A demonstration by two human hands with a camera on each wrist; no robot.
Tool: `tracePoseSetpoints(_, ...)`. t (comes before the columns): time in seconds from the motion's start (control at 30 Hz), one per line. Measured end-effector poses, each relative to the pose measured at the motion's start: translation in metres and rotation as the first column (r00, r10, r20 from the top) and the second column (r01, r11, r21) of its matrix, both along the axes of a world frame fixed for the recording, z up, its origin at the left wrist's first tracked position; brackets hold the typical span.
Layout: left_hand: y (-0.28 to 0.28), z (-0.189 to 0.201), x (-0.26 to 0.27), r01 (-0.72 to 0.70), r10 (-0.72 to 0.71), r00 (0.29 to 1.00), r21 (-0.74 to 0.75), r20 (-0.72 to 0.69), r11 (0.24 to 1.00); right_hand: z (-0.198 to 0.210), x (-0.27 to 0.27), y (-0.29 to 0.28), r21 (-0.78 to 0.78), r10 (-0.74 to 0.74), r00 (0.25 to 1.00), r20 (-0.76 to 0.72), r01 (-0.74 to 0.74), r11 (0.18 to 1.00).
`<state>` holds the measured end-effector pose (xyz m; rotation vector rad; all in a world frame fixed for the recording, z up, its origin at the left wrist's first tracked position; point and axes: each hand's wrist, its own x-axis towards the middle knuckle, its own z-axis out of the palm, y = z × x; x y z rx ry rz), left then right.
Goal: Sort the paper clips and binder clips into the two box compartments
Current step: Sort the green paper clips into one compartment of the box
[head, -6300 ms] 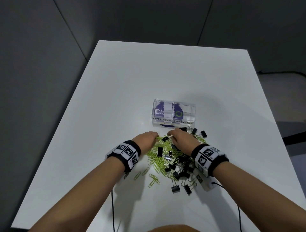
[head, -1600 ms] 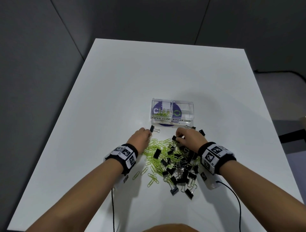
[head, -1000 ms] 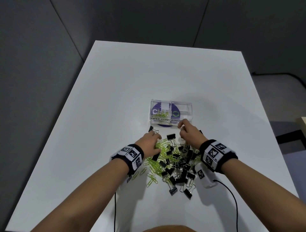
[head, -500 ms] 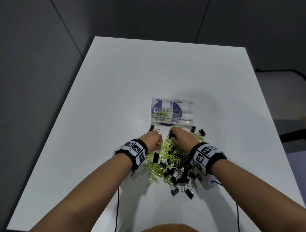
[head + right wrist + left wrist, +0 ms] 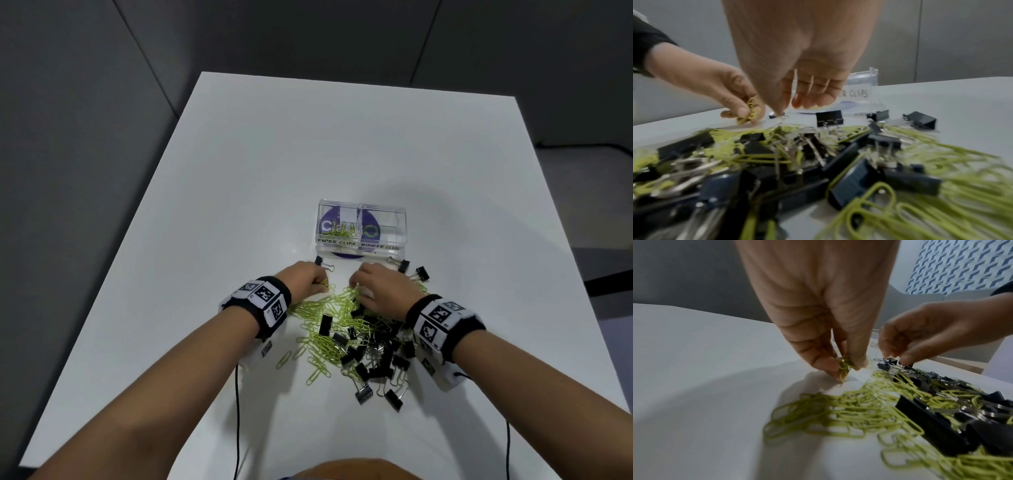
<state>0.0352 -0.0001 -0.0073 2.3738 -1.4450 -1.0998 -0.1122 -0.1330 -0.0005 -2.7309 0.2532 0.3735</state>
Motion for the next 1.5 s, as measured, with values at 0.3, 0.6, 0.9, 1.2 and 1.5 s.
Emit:
tracePoseSetpoints(0.3,0.013,0.0,-0.001,-0.028,0.027,1.0,0.056,0.013,0.998,-0.009,0.007,0.008,-0.052,0.115,0.982,-0.153,-0.124,0.991)
tracePoseSetpoints(0.6,0.038,0.0,0.004,-0.075,0.076,0.997,0.109,-0.006,0.991,-0.009,0.006,0.016,-0.108,0.118,0.989,-0.093,-0.128,0.986)
tracePoseSetpoints(0.9,0.042,0.0,0.007,-0.084,0.082,0.996,0.059,0.041,0.995,-0.018,0.007,0.023,-0.146,0.103,0.987,-0.124,-0.12,0.982)
tracePoseSetpoints(1.2,0.045,-0.004,-0.004,0.07,-0.084,0.991,0.132,0.107,0.989,-0.02,0.001,0.029,-0.115,0.259,0.964,-0.064,-0.265,0.957)
tracePoseSetpoints(1.5,0.031,-0.005,-0.017,0.163,-0.187,0.964,0.133,0.188,0.978,-0.021,-0.007,0.023,-0.117,0.151,0.989,-0.001,-0.15,0.982)
